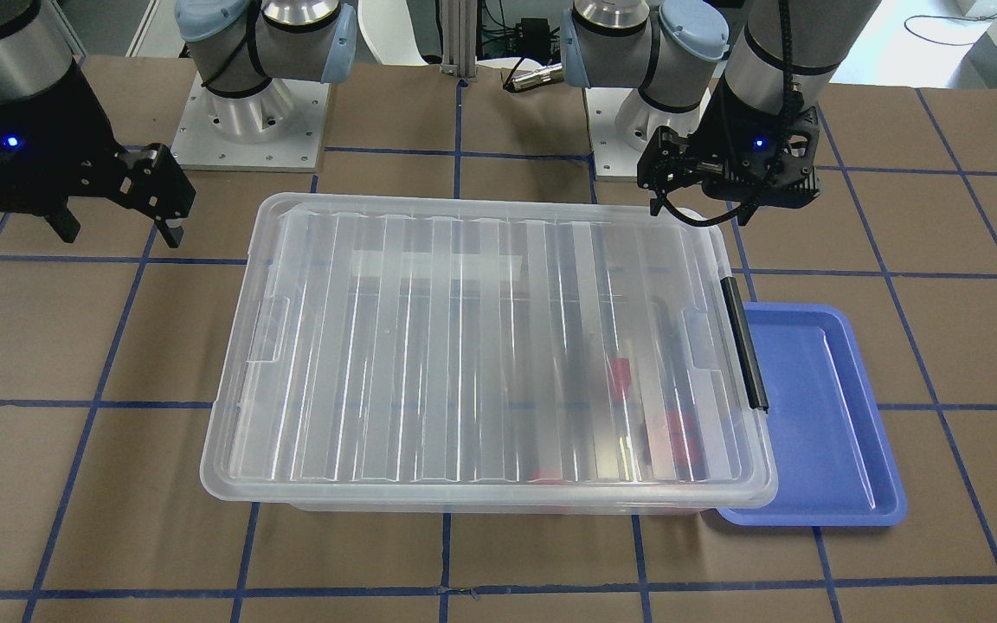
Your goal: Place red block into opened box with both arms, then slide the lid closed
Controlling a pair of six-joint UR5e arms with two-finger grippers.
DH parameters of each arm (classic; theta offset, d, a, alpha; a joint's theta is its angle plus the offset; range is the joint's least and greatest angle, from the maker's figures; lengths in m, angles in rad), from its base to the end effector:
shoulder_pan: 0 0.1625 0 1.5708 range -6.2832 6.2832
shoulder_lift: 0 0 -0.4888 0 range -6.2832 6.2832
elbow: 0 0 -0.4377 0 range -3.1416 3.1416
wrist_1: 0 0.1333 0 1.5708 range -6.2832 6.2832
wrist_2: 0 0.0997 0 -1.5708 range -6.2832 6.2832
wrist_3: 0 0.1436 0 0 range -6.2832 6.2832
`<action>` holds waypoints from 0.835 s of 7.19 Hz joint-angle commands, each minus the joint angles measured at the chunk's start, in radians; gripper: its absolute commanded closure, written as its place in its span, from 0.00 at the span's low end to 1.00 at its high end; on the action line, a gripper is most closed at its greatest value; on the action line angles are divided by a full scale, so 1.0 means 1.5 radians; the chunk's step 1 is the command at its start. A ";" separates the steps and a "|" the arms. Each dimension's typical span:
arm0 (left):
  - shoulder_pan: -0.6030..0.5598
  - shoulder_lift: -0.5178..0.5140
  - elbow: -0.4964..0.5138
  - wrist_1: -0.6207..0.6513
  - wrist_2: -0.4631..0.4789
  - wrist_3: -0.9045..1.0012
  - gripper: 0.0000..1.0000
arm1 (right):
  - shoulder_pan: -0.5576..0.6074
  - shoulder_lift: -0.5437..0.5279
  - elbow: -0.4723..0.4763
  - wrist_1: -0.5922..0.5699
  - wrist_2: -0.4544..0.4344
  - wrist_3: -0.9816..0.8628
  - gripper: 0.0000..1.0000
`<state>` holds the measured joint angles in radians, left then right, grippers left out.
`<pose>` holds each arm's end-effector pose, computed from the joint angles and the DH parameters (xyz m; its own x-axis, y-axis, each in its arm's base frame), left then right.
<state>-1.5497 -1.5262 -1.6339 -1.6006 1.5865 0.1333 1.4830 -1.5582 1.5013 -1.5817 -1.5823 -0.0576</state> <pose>-0.1203 -0.5111 0.4945 -0.9936 0.1126 -0.0091 0.1120 0.9925 0.0500 0.0827 -0.5618 0.5396 -0.9994 0.0311 0.0154 0.0300 0.9973 -0.0670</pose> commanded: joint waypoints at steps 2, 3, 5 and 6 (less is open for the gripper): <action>-0.001 0.000 -0.003 0.000 0.001 -0.025 0.00 | 0.062 -0.010 -0.003 0.014 -0.009 0.076 0.00; -0.001 0.000 -0.003 0.002 0.001 -0.024 0.00 | 0.069 -0.008 -0.003 0.013 -0.003 0.082 0.00; -0.001 0.000 -0.003 0.001 0.001 -0.024 0.00 | 0.068 -0.008 -0.002 0.015 -0.003 0.081 0.00; 0.000 0.001 -0.003 0.000 0.002 -0.024 0.00 | 0.068 -0.008 -0.001 0.015 -0.003 0.082 0.00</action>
<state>-1.5507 -1.5256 -1.6382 -1.5987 1.5883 0.0967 1.5837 -1.5709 1.4992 -1.5585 -1.5867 0.0639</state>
